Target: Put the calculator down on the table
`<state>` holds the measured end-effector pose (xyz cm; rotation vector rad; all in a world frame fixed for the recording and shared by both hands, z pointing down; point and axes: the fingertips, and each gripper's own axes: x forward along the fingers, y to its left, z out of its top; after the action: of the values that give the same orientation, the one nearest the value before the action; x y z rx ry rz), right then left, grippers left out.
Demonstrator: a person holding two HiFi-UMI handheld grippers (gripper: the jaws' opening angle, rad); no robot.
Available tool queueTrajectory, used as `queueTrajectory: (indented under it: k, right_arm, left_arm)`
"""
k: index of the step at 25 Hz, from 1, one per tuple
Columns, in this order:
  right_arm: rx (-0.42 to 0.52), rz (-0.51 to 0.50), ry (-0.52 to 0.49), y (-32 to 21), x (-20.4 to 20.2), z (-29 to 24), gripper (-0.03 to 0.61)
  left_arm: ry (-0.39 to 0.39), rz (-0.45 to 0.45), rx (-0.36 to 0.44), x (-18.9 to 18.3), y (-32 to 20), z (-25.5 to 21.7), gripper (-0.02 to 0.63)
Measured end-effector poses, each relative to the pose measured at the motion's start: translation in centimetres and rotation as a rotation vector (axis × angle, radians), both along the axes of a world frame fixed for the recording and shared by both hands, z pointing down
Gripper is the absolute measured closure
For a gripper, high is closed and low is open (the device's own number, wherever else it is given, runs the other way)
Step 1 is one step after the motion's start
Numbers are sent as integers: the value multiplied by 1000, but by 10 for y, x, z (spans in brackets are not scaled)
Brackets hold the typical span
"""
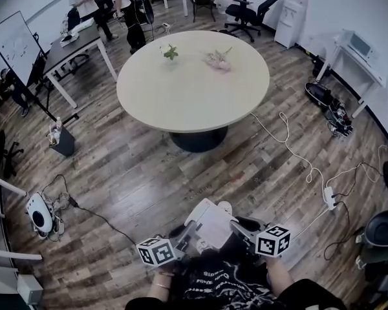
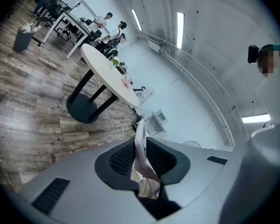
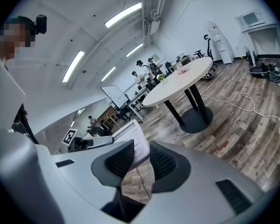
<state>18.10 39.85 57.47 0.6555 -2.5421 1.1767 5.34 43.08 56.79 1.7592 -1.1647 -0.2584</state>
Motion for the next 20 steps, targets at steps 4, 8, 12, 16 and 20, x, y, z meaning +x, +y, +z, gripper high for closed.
queueTrajectory:
  k: [4, 8, 12, 16, 20]
  right_arm:
    - [-1, -32, 12, -26, -6, 6, 465]
    - [-13, -81, 8, -63, -14, 9, 465]
    - [-15, -120, -6, -116, -25, 7, 466]
    - [25, -181, -11, -174, -42, -1, 466]
    - [75, -232, -8, -233, -52, -11, 466]
  left_arm:
    - [-5, -32, -16, -5, -21, 6, 525]
    - [-9, -75, -28, -11, -52, 8, 525]
    - [-10, -121, -31, -19, -97, 5, 525]
    - [-4, -181, -23, -34, -149, 0, 525]
    - [-1, -222, -7, -39, -201, -7, 525]
